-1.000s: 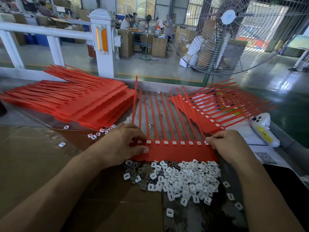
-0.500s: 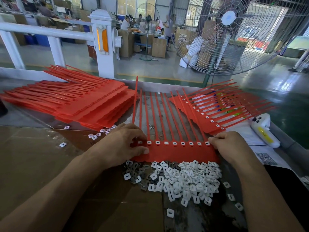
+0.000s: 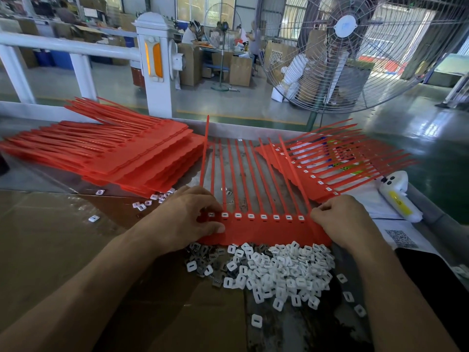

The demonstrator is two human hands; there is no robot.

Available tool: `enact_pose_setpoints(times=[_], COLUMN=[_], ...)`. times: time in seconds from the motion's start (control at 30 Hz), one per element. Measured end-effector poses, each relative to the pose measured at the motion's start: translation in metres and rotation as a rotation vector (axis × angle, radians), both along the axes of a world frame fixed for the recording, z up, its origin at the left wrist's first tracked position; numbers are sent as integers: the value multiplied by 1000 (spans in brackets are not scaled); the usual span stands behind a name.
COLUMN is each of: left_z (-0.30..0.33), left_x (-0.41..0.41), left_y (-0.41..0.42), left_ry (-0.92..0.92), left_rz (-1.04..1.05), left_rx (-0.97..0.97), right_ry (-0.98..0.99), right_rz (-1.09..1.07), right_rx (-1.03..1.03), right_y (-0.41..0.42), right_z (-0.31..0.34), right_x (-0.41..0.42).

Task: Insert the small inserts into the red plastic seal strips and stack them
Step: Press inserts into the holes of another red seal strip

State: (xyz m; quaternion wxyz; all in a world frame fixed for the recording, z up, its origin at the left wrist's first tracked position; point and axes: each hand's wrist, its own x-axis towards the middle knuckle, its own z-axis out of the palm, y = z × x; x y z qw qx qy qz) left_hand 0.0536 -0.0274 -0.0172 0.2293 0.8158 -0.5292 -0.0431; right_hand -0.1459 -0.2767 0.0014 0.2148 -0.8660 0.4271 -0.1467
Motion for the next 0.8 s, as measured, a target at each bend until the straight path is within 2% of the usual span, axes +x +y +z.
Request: enact_pose_setpoints(times=[0.07,0.2,0.27,0.43,0.67,0.8], left_z=[1,1,2,4,5,4], left_x=[0,0,-1,-3,-4,-5], left_y=[0,2,2,2,2,2], left_ry=[3,10,6,6,12,23], left_rz=[5,16,18,30,49,53], left_rx=[4,8,6,5,39,36], right_ry=[-52,-317,-371,-324,-441,-648], right_rz=[8,-21,-36,32,63,16], right_rx=[37,284,360,345,309,538], right_y=[-2,-3,-4,-3,-5,-3], right_z=[0,1,0,-4,-5,-2], right_x=[-1,-3,-1,1,4,8])
